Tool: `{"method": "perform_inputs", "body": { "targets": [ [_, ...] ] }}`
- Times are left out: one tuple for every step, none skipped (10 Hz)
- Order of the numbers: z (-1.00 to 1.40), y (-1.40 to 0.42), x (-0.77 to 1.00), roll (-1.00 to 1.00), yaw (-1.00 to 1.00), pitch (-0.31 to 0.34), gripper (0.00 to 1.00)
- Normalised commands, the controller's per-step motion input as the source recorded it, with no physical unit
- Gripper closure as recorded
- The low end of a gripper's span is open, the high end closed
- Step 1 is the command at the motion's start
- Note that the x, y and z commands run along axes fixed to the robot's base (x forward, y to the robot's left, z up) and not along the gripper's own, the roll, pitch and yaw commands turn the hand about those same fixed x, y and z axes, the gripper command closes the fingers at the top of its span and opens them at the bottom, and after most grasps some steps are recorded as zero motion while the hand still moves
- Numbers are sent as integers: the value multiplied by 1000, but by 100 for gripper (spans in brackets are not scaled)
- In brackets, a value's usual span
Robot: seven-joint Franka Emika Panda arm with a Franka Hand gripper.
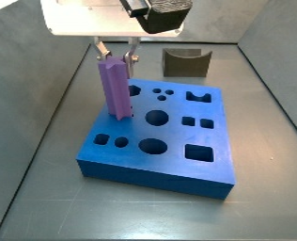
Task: Pick up the star object. Move up. Move to above the board. Insert the star object.
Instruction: Insert the star object.
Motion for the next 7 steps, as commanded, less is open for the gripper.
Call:
{"method": "perform_inputs", "body": {
  "targets": [
    [-469, 0, 374, 29, 0, 66, 100],
    [-949, 0, 666, 0, 0, 161, 100],
    [-917, 63, 709, 19, 0, 179, 100],
    [-934, 29, 669, 14, 0, 164, 100],
    [-777, 0, 163, 3, 0, 0, 100],
    [0, 0, 0, 9, 0, 0, 100],
    [-751, -194, 0, 251, 0, -141, 100]
  ]
}}
